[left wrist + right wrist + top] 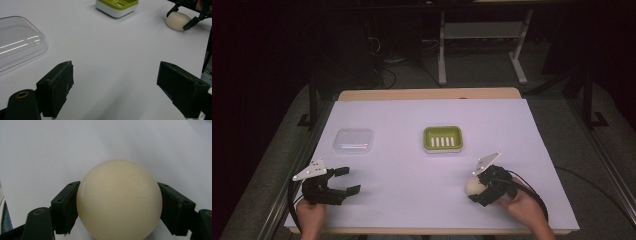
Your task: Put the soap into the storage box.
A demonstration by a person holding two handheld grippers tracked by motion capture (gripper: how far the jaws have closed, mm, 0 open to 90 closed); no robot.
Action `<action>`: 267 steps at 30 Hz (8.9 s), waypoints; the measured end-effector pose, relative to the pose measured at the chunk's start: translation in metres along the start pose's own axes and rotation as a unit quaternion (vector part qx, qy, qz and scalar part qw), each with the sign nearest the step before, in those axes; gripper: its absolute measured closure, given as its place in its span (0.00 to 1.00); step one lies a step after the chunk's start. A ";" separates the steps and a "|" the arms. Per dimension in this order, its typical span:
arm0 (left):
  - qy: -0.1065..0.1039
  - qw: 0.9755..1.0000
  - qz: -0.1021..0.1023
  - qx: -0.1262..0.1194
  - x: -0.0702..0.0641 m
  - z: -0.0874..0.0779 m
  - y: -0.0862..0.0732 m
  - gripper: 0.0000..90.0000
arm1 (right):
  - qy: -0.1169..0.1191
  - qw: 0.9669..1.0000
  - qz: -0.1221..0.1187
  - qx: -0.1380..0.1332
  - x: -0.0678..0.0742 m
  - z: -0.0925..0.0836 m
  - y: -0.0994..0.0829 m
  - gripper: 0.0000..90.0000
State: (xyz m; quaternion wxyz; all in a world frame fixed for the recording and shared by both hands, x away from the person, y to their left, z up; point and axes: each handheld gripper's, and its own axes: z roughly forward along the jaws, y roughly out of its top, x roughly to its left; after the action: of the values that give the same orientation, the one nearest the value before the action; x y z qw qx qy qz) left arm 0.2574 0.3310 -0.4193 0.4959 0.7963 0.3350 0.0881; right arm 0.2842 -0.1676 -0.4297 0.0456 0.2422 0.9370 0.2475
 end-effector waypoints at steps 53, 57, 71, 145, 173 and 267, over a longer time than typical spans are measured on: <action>0.027 1.000 -0.010 -0.002 0.002 -0.004 -0.004 0.15 | 0.026 0.999 -0.038 0.004 -0.020 -0.014 0.058 0.27; 0.027 1.000 -0.009 -0.001 0.003 -0.004 -0.004 0.15 | 0.028 0.999 -0.040 0.005 -0.021 -0.015 0.064 0.27; 0.025 1.000 -0.012 -0.001 0.003 -0.004 -0.005 0.15 | 0.028 0.999 -0.045 0.011 -0.028 -0.011 0.081 0.27; 0.026 1.000 -0.015 -0.006 0.004 -0.006 -0.005 0.15 | 0.027 0.998 -0.052 0.033 -0.070 -0.001 0.168 0.27; 0.025 1.000 -0.014 -0.005 0.005 -0.006 -0.006 0.15 | 0.013 0.999 -0.012 0.047 -0.092 0.023 0.181 0.27; 0.022 1.000 -0.016 -0.009 0.004 -0.006 -0.006 0.15 | 0.001 0.996 0.041 0.082 -0.109 0.057 0.180 0.26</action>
State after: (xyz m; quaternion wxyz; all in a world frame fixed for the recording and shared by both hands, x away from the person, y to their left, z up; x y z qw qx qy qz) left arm 0.2553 0.3396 -0.4223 0.4973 0.7842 0.3573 0.1006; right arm 0.4689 -0.0574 -0.3957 0.0149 0.2827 0.9436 0.1718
